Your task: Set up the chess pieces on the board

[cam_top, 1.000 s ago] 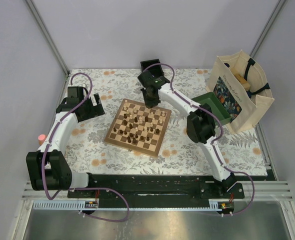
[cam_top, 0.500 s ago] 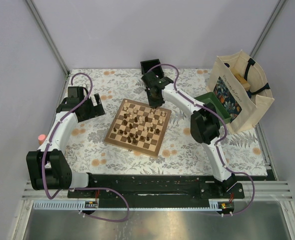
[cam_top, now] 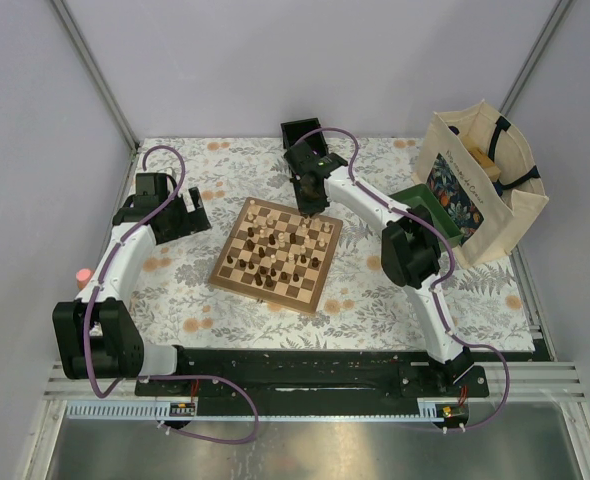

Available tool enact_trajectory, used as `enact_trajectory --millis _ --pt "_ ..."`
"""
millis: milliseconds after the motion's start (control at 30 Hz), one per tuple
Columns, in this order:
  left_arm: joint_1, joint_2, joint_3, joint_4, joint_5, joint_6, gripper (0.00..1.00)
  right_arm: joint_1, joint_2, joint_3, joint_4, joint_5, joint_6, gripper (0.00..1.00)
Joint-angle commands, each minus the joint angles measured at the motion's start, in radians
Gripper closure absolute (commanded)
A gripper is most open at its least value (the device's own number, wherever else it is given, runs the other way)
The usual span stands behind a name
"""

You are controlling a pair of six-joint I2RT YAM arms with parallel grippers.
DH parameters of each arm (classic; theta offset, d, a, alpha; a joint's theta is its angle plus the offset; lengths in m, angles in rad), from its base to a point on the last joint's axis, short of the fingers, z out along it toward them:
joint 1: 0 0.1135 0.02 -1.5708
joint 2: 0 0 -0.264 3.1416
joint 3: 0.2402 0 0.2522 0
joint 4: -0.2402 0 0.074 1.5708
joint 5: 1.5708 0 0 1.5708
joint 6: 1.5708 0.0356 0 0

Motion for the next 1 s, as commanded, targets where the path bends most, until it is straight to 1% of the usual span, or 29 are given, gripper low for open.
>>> enact_trajectory --millis 0,200,367,500,600,800,833,967 --pt "0.003 0.008 0.047 0.017 0.022 0.003 0.01 -0.005 -0.033 0.050 -0.005 -0.018 0.002 0.75" --pt "0.003 0.010 0.047 0.017 0.024 0.005 0.01 -0.003 -0.021 0.076 -0.020 -0.025 -0.003 0.72" --pt "0.003 0.010 0.046 0.017 0.025 0.005 0.01 -0.003 -0.016 0.121 -0.037 -0.033 -0.009 0.68" --pt "0.003 0.008 0.047 0.017 0.022 0.003 0.01 -0.003 -0.045 0.136 -0.045 -0.041 -0.014 0.65" --pt "0.003 0.007 0.047 0.017 0.022 0.002 0.01 -0.002 -0.086 0.104 -0.017 -0.068 -0.008 0.60" --pt "0.002 0.002 0.046 0.019 0.016 0.002 0.01 0.035 -0.102 0.101 -0.016 -0.126 -0.002 0.50" --pt "0.005 0.000 0.046 0.017 0.015 0.002 0.01 0.047 -0.100 0.101 -0.019 -0.157 -0.003 0.50" --pt "0.005 0.002 0.044 0.017 0.013 0.003 0.01 0.092 -0.100 0.081 -0.019 -0.177 -0.017 0.48"
